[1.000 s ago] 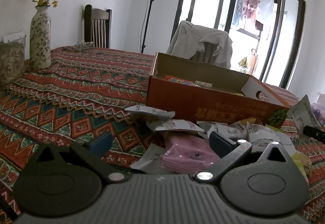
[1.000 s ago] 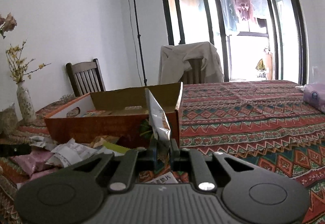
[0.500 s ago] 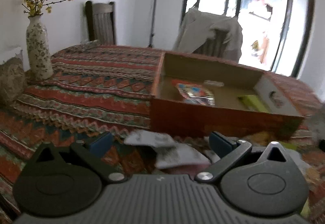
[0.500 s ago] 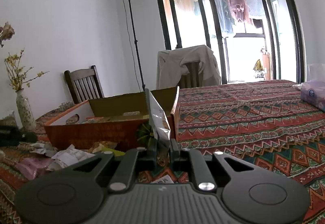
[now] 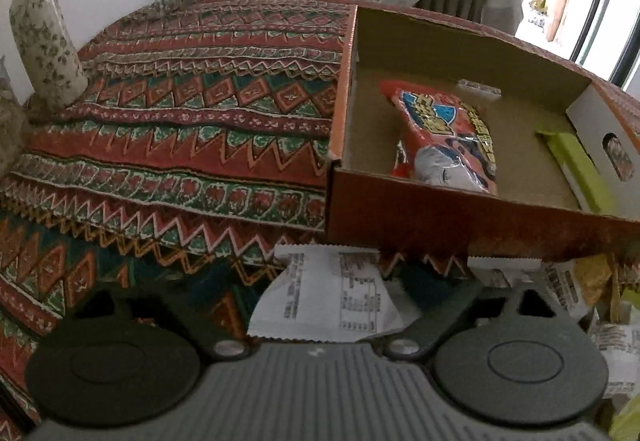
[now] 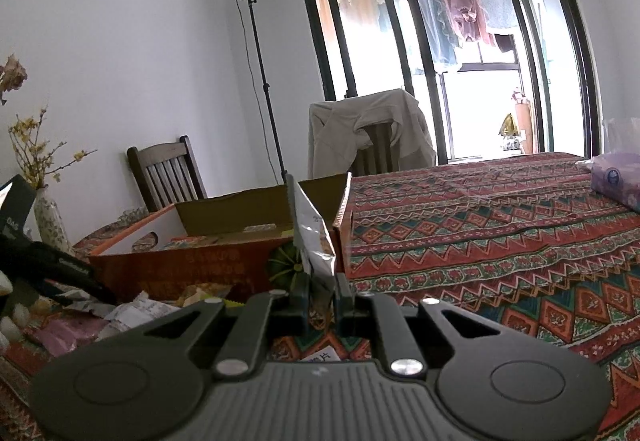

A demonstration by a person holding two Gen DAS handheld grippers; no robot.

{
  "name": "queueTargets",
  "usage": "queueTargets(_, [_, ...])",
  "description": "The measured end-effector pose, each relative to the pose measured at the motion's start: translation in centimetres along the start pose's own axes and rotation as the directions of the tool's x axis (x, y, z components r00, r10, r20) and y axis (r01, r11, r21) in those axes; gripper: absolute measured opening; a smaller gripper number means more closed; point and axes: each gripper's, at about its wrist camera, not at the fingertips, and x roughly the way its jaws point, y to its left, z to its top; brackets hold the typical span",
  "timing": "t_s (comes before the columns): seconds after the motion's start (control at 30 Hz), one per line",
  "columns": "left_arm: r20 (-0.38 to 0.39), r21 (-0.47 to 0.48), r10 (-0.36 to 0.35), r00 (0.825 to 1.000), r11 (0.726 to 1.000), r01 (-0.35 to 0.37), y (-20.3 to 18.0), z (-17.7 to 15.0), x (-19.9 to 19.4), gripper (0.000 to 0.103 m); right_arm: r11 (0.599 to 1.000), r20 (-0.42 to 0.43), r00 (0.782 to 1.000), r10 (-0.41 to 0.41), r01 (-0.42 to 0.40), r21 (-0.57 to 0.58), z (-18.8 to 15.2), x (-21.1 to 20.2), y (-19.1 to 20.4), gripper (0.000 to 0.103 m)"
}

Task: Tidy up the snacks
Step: 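Carry both white packets into the cardboard box and release them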

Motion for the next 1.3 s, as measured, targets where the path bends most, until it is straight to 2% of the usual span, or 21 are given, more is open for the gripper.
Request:
queueTargets(0.07, [-0.012, -0.002, -0.02, 1.0, 1.0, 0.02, 0.2, -0.1, 0.1, 0.066, 1.0, 0.001, 1.0, 0.002, -0.002, -0.001, 0.0, 0.0, 0.0, 0.011])
queueTargets(0.1, [-0.012, -0.002, -0.027, 1.0, 1.0, 0.027, 0.2, -0.1, 0.0, 0.063, 1.0, 0.001, 1.0, 0.002, -0.002, -0.001, 0.0, 0.0, 0.0, 0.011])
queueTargets(0.4, [0.073, -0.002, -0.058, 0.996, 0.998, 0.058, 1.3, -0.7, -2.6, 0.053, 1.0, 0.007, 1.0, 0.003, -0.003, -0.008, -0.1, -0.1, 0.1, 0.011])
queueTargets(0.67, [0.145, -0.022, -0.086, 0.986, 0.996, 0.09, 2.6, -1.9, -4.9, 0.051, 1.0, 0.02, 1.0, -0.004, 0.004, -0.021, -0.1, -0.4, 0.4, 0.011])
queueTargets(0.7, [0.155, -0.03, -0.093, 0.984, 0.995, 0.099, 2.8, -2.0, -5.2, 0.048, 1.0, 0.024, 1.0, -0.005, 0.005, -0.021, -0.1, -0.4, 0.4, 0.011])
queueTargets(0.77, [0.174, -0.035, -0.106, 0.979, 0.993, 0.114, 3.2, -2.3, -5.9, 0.029, 1.0, 0.026, 1.0, -0.006, 0.006, -0.024, -0.2, -0.5, 0.4, 0.011])
queueTargets(0.83, [0.199, -0.041, -0.13, 0.971, 0.989, 0.14, 3.4, -2.5, -6.9, 0.029, 0.999, 0.031, 0.999, -0.008, 0.009, -0.037, -0.2, -0.6, 0.6, 0.011])
queueTargets(0.97, [0.238, -0.021, -0.132, 0.962, 0.99, 0.141, 3.1, -2.9, -8.0, 0.031, 0.998, 0.033, 0.999, -0.006, 0.009, -0.068, -0.2, -0.6, 1.1, 0.011])
queueTargets(1.03, [0.238, -0.017, -0.118, 0.964, 0.992, 0.126, 2.9, -2.9, -7.7, 0.041, 0.998, 0.034, 0.999, -0.007, 0.009, -0.065, -0.2, -0.6, 1.1, 0.011])
queueTargets(1.07, [0.232, -0.024, -0.098, 0.968, 0.994, 0.107, 2.9, -2.9, -7.4, 0.057, 0.998, 0.034, 0.999, -0.007, 0.009, -0.061, -0.2, -0.6, 1.0, 0.011])
queueTargets(1.1, [0.226, -0.033, -0.079, 0.971, 0.996, 0.088, 3.0, -2.9, -7.0, 0.064, 0.998, 0.032, 0.999, -0.007, 0.009, -0.059, -0.2, -0.5, 1.0, 0.011])
queueTargets(1.23, [0.182, -0.059, -0.025, 0.983, 0.998, 0.036, 3.3, -3.3, -5.1, 0.065, 0.998, 0.028, 1.0, -0.004, 0.006, -0.058, -0.1, -0.5, 1.0, 0.011])
queueTargets(1.3, [0.153, -0.071, -0.006, 0.988, 0.997, 0.017, 3.3, -3.7, -4.3, 0.07, 0.998, 0.027, 1.0, -0.003, 0.004, -0.058, -0.1, -0.4, 0.9, 0.011])
